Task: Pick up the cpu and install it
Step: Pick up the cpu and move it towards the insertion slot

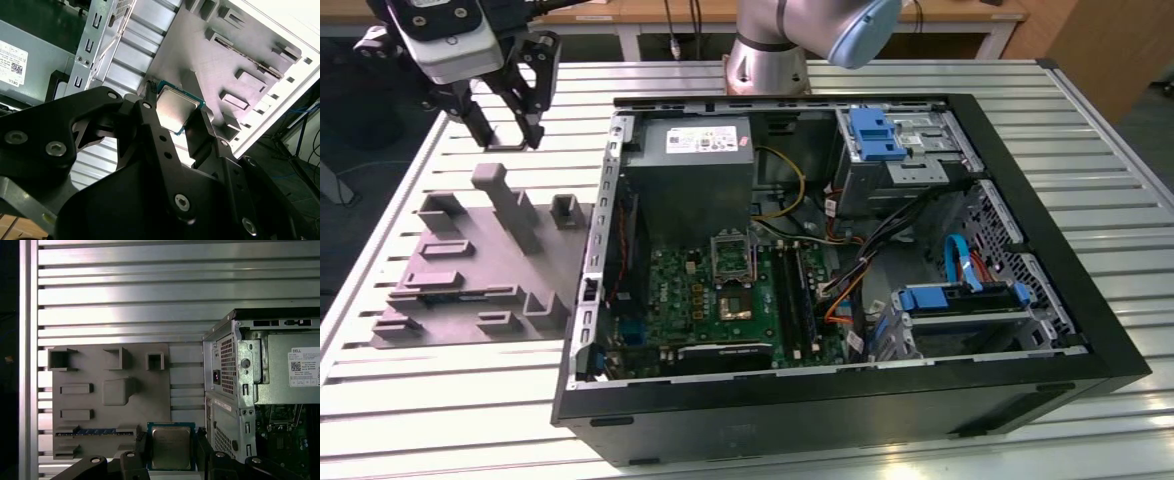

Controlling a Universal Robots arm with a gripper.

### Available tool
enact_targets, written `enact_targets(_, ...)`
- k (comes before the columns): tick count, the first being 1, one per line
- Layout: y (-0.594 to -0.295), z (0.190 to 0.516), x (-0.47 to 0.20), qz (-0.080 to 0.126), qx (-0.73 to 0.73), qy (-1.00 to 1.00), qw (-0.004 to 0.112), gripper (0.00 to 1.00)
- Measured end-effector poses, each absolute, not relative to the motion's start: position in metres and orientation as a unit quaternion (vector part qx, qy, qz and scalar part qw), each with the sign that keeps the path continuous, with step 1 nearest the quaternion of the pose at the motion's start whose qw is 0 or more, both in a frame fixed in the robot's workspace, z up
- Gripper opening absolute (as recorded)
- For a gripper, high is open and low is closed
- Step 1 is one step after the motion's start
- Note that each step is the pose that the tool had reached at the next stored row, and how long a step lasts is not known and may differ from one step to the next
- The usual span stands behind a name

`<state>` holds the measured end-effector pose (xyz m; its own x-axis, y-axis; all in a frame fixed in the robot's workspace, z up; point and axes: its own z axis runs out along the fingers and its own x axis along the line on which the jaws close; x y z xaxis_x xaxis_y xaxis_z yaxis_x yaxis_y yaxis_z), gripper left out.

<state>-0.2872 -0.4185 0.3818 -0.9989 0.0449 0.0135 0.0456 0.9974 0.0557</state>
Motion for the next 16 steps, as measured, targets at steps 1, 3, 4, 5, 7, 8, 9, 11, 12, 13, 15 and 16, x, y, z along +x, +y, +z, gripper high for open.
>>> enact_targets(1, -0.4185, 0.3818, -0.2868, -0.028, -0.023, -0.999, 0.006, 0.47)
enact_targets(3, -0.4185, 0.3817, -0.2862, -0.028, -0.023, -0.999, 0.006, 0.47)
enact_targets(4, -0.4185, 0.3818, -0.286, -0.028, -0.023, -0.999, 0.006, 0.47)
enact_targets(5, -0.4185, 0.3818, -0.2858, -0.028, -0.023, -0.999, 0.006, 0.47)
enact_targets(7, -0.4185, 0.3818, -0.2848, -0.028, -0.023, -0.999, 0.006, 0.47)
enact_targets(8, -0.4185, 0.3818, -0.2848, -0.028, -0.023, -0.999, 0.006, 0.47)
enact_targets(9, -0.4185, 0.3818, -0.2847, -0.028, -0.023, -0.999, 0.006, 0.47)
enact_targets(11, -0.4185, 0.3818, -0.2845, -0.028, -0.023, -0.999, 0.006, 0.47)
enact_targets(12, -0.4185, 0.3818, -0.2843, -0.028, -0.023, -0.999, 0.006, 0.47)
enact_targets(13, -0.4185, 0.3818, -0.2838, -0.028, -0.023, -0.999, 0.006, 0.47)
enact_targets(15, -0.4185, 0.3817, -0.2827, -0.028, -0.023, -0.999, 0.006, 0.47)
enact_targets(16, -0.4185, 0.3818, -0.2819, -0.028, -0.023, -0.999, 0.006, 0.47)
